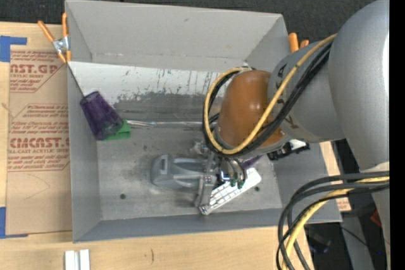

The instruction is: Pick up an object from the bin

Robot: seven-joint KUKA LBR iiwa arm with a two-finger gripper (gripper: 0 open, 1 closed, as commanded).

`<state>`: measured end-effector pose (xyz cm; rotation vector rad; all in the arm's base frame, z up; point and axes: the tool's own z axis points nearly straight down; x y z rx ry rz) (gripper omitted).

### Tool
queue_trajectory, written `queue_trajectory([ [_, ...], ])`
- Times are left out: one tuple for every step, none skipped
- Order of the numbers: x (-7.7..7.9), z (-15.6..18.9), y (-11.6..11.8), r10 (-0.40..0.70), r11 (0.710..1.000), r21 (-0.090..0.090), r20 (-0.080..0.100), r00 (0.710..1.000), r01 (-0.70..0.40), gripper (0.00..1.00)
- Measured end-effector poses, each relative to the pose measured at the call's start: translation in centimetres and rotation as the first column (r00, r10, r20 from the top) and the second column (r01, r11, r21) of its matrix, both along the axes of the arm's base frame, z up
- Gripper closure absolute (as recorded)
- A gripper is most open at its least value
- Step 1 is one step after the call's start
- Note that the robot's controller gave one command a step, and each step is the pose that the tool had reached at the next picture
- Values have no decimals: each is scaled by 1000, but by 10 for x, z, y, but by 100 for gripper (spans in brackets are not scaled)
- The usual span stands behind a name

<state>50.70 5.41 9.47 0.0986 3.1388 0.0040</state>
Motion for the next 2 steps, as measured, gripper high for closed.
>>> queue_trajectory([
  [10, -9, 6, 38, 999, -1, 11, 999, -38, 0],
  [-14, -22, 1, -98, 995, 5, 19, 995, 98, 100],
])
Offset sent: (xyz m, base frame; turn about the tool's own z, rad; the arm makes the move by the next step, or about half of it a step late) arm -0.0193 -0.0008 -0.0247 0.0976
